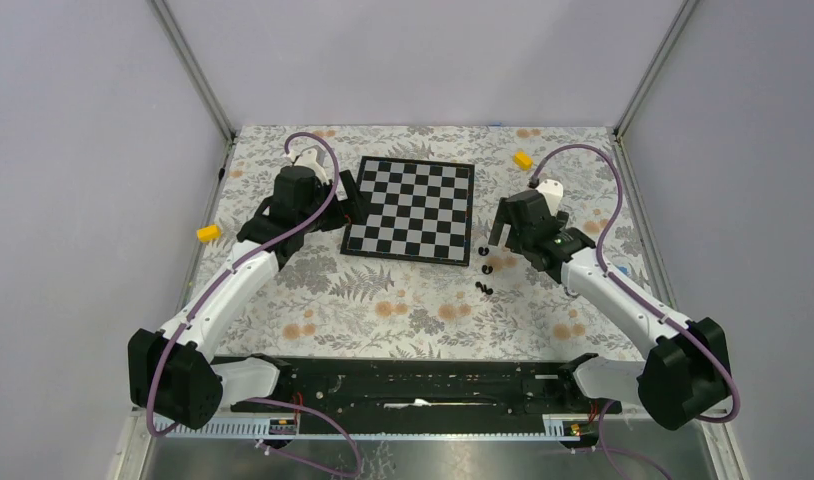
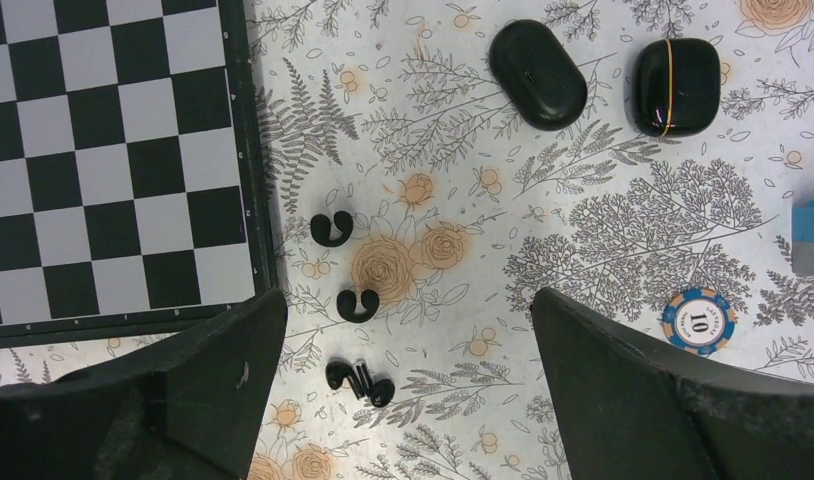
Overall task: Insert the wireless bluetooth earbuds into the charging case
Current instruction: Pick up the charging case from the corner of the board.
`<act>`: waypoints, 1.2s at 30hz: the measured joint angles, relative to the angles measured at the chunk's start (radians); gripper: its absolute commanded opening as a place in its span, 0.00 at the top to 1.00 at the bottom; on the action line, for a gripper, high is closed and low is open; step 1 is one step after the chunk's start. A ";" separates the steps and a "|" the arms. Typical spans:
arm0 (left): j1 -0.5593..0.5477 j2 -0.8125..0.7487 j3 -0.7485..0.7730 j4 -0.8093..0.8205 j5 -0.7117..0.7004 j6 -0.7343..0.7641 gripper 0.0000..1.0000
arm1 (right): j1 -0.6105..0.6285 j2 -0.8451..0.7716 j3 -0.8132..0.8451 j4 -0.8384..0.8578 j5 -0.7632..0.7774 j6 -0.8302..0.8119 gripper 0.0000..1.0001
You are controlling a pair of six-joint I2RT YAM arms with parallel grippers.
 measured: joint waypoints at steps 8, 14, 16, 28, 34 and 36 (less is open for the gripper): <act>0.001 0.000 0.000 0.001 0.000 0.005 0.01 | 0.000 -0.046 -0.080 0.095 -0.008 -0.017 0.00; 0.001 0.001 0.000 0.001 0.001 0.011 0.01 | 0.000 -0.063 -0.107 0.136 -0.076 -0.115 0.00; 0.001 0.002 0.000 0.001 0.001 0.011 0.01 | 0.000 -0.037 -0.083 0.129 -0.075 -0.149 0.00; 0.003 0.021 -0.016 0.006 0.022 0.013 0.01 | -0.294 0.328 0.194 0.065 -0.179 -0.269 0.16; 0.010 0.021 -0.032 -0.007 0.019 0.015 0.01 | -0.305 0.512 0.321 0.016 -0.183 -0.334 0.34; 0.013 0.021 -0.032 -0.006 0.018 0.015 0.01 | -0.313 0.561 0.368 -0.002 -0.182 -0.356 0.34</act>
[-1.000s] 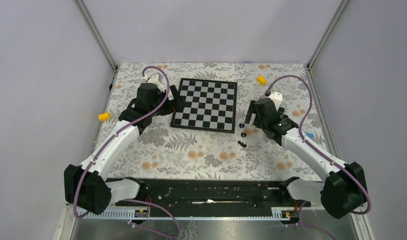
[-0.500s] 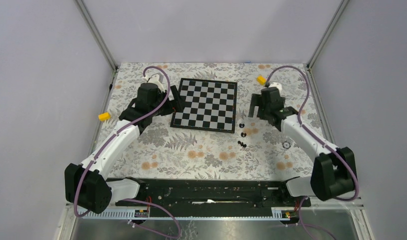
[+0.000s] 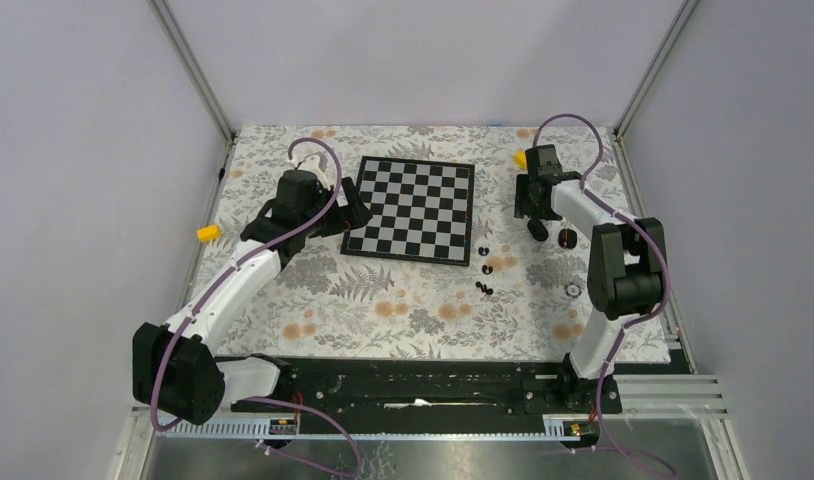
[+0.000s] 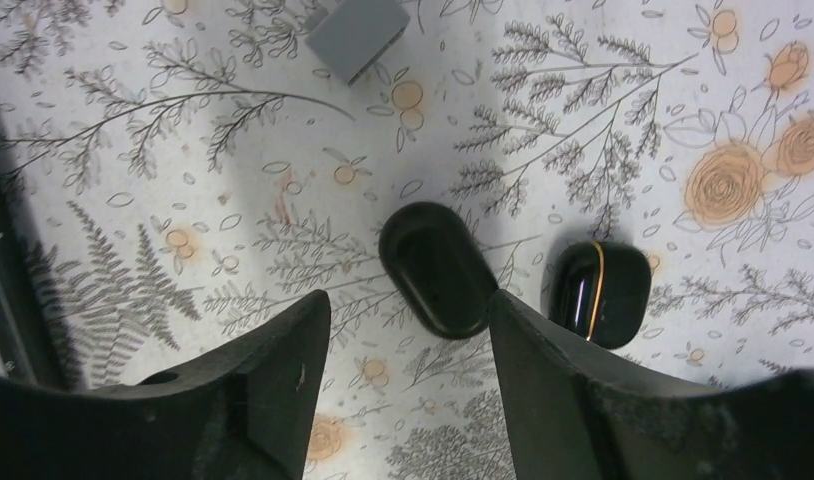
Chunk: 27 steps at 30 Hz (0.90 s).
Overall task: Insert the wireless bluetooth earbuds into the charging case
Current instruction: Pick up the charging case from the corner of the board.
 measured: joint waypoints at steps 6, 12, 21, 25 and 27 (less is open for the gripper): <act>0.001 -0.001 0.000 0.000 -0.001 -0.001 0.01 | -0.021 0.056 0.035 -0.028 0.000 -0.062 0.35; 0.001 -0.001 -0.006 -0.003 0.000 -0.001 0.01 | -0.043 0.099 0.037 -0.045 -0.025 -0.108 0.31; 0.001 -0.003 -0.006 -0.014 0.002 -0.001 0.01 | -0.100 0.158 0.047 -0.047 -0.139 -0.142 0.48; 0.001 -0.003 -0.006 -0.015 0.021 -0.006 0.01 | -0.101 0.160 0.050 -0.047 -0.167 -0.142 0.54; 0.001 -0.003 -0.006 -0.014 0.029 -0.009 0.01 | -0.101 0.160 0.050 -0.047 -0.179 -0.142 0.56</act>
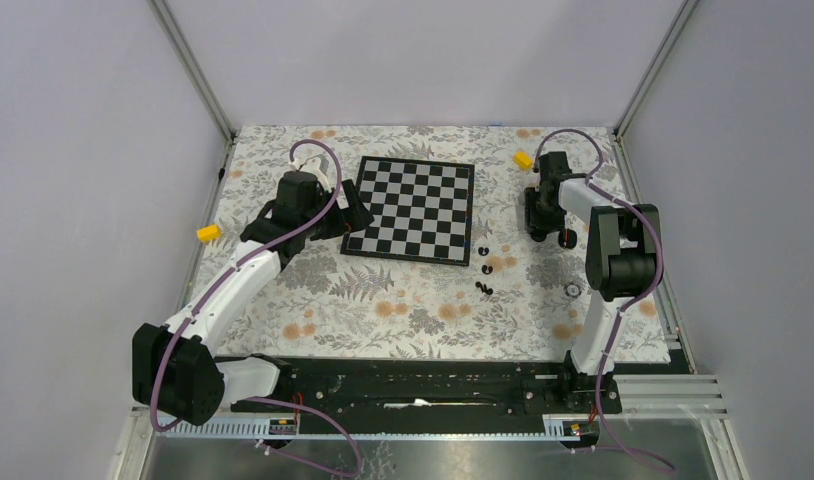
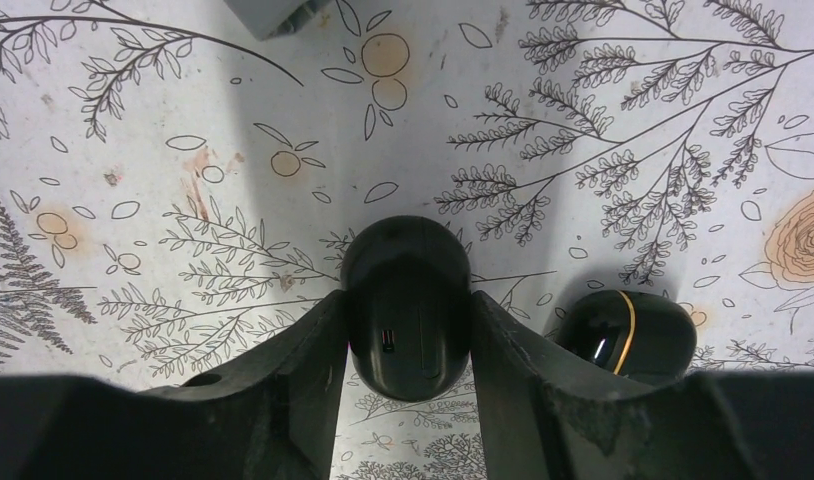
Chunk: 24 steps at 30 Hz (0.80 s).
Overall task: Insert the wireless bluetooth earbuds into the charging case
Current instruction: Pick up the charging case from the corner of the board, then place the charging case at the center of the board.
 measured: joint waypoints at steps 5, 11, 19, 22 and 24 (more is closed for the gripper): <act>0.000 0.000 0.000 0.000 0.019 -0.013 0.01 | 0.000 -0.003 0.000 -0.007 -0.007 0.010 0.59; 0.000 0.007 -0.002 0.002 0.071 -0.023 0.01 | 0.040 -0.080 0.000 -0.060 -0.033 0.037 0.58; 0.000 0.060 -0.008 0.044 0.145 -0.067 0.01 | 0.369 -0.281 -0.001 -0.019 -0.092 0.030 0.58; 0.000 0.077 -0.022 0.066 0.178 -0.100 0.01 | 0.471 -0.257 0.006 -0.019 -0.114 0.014 0.59; 0.000 0.089 -0.028 0.065 0.183 -0.116 0.01 | 0.501 -0.226 0.012 -0.027 -0.119 0.003 0.59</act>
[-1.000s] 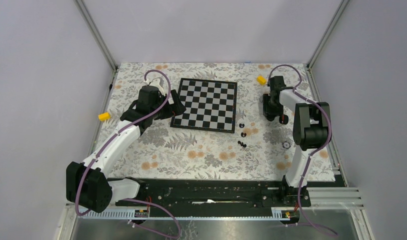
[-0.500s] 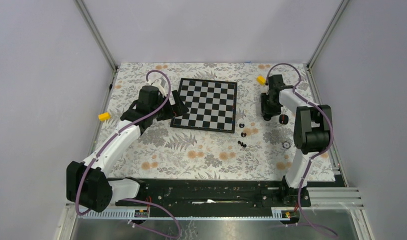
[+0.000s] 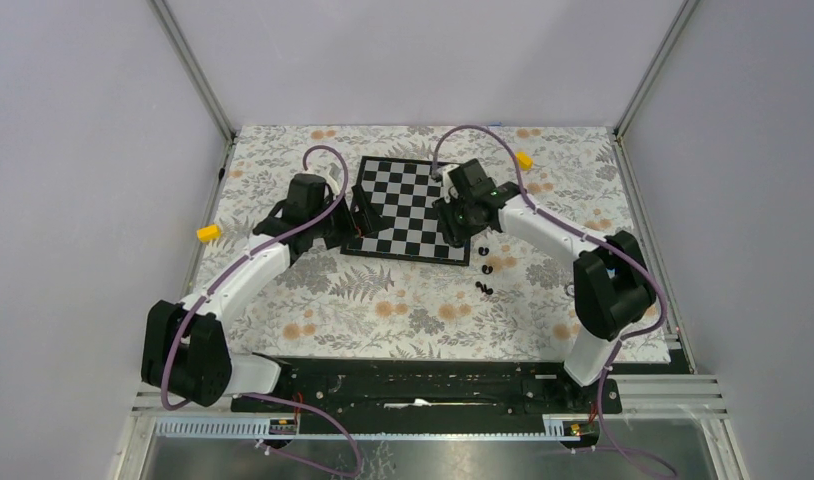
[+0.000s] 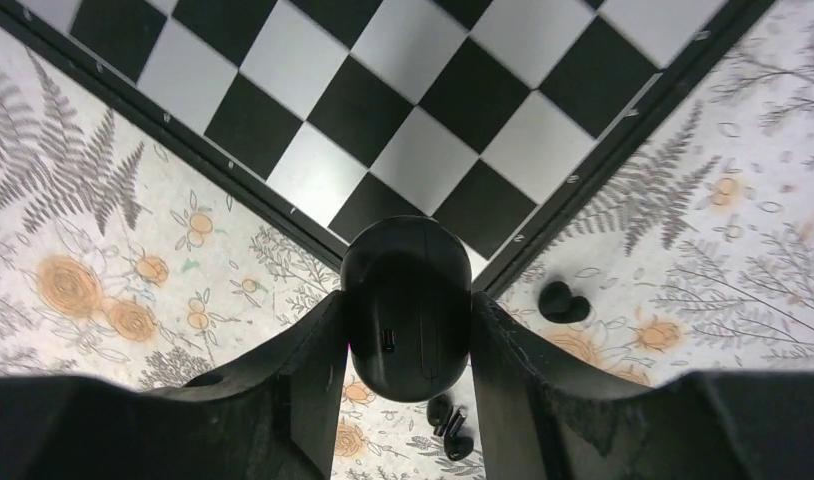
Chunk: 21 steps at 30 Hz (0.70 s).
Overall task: Insert the wireless bluetooth earbuds into the charging case
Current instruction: Place the charging case at the center of the board.
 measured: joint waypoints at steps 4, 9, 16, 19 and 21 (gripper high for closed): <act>0.000 0.004 -0.004 -0.007 -0.001 -0.008 0.01 | 0.058 0.040 -0.001 -0.016 0.000 -0.035 0.59; 0.004 0.004 -0.004 -0.021 -0.002 -0.008 0.01 | 0.167 0.028 -0.066 0.015 0.005 -0.070 0.58; 0.020 0.027 -0.004 -0.036 0.000 -0.013 0.01 | 0.255 -0.056 -0.262 0.073 0.010 -0.074 0.58; 0.022 0.053 -0.004 -0.039 0.010 -0.012 0.01 | 0.274 -0.086 -0.317 0.117 0.011 -0.069 0.54; 0.022 0.068 -0.004 -0.042 0.019 -0.012 0.01 | 0.283 -0.089 -0.339 0.146 0.013 -0.063 0.49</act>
